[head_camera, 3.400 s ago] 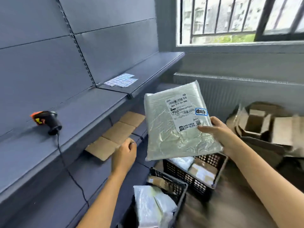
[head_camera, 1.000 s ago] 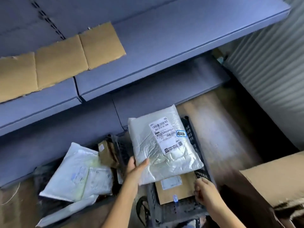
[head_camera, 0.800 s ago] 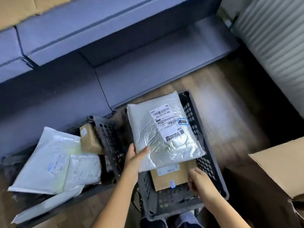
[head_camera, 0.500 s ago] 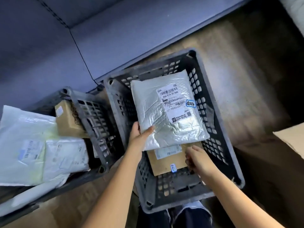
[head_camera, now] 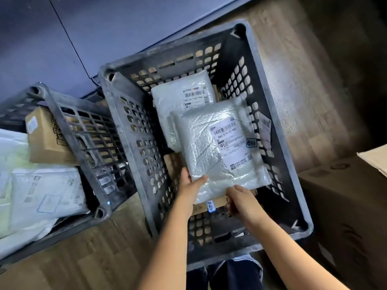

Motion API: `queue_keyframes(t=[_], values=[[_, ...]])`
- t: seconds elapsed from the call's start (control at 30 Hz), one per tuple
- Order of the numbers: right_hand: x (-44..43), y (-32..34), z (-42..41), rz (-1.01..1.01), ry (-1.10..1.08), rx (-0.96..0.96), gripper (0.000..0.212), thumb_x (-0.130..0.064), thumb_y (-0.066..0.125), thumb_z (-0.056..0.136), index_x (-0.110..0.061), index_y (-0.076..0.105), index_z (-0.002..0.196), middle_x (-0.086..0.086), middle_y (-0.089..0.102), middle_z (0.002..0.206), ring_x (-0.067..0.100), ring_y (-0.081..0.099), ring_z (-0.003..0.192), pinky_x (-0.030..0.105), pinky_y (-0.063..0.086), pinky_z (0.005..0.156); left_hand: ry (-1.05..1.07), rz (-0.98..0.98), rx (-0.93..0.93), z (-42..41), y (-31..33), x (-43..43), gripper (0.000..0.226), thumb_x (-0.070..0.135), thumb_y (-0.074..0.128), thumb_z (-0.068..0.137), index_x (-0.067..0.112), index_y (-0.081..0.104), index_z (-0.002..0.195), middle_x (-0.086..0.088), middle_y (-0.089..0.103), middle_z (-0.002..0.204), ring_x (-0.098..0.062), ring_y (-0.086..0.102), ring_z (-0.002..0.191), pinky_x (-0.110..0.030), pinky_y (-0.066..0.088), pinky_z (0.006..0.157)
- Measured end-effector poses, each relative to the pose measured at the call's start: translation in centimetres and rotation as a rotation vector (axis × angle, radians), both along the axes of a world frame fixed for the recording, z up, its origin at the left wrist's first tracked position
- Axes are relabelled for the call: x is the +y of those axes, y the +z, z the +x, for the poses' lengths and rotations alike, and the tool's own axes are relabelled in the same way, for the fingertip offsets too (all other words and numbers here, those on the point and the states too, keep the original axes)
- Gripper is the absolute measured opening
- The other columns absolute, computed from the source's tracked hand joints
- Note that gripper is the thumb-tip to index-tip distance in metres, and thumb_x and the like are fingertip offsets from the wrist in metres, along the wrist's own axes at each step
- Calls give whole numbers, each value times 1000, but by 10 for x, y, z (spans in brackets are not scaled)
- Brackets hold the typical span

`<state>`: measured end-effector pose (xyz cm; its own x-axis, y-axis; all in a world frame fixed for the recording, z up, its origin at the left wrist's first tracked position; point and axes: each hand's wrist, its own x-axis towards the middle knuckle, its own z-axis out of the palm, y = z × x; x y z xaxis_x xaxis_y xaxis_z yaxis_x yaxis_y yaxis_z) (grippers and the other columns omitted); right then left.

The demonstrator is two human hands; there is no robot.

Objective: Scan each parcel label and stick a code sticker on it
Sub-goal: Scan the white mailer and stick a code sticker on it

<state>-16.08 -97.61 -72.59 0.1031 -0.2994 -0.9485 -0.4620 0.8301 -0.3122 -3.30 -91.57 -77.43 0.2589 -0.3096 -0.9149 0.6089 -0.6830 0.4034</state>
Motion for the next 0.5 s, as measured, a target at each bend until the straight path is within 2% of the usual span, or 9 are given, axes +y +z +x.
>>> queue_keyframes(t=[0.03,0.07,0.23,0.3,0.4,0.5], values=[[0,-1,0,0,10,1,23,-5,45,86,-15,39,66,2,38,56,16,35,49,26,28,48,-1,30,43,-4,-7,8,92,36,81,61,21,33,139,-5,54,136,-25,55,120,-51,42,102],[0,-2,-1,1,14,-3,23,-6,45,87,-15,40,66,1,38,55,16,35,48,25,28,47,-1,45,80,-9,-10,13,93,34,82,62,22,33,140,-5,53,137,-26,54,121,-51,41,104],[2,-13,0,17,-13,-12,22,-1,43,86,-14,38,69,2,35,58,13,32,46,21,24,44,14,92,160,-39,-15,28,55,10,75,76,23,48,122,-5,65,117,-26,60,111,-48,42,104],[6,-16,-1,31,-16,-15,20,0,42,85,-14,38,71,3,34,59,13,30,45,22,23,46,-8,134,181,-44,-18,29,47,4,67,83,15,51,126,-8,66,115,-25,61,109,-44,45,102],[9,-16,-2,52,-25,-20,20,0,43,85,-13,38,71,4,33,61,13,30,47,23,23,47,-200,216,121,-41,-23,21,41,2,61,87,9,55,127,-8,66,116,-22,62,106,-33,48,96],[6,-12,-7,42,-5,5,22,-3,45,87,-15,36,71,2,36,60,14,33,48,25,27,48,-251,285,11,-34,-23,10,44,2,62,84,5,48,126,-11,60,121,-25,58,111,-31,46,95]])
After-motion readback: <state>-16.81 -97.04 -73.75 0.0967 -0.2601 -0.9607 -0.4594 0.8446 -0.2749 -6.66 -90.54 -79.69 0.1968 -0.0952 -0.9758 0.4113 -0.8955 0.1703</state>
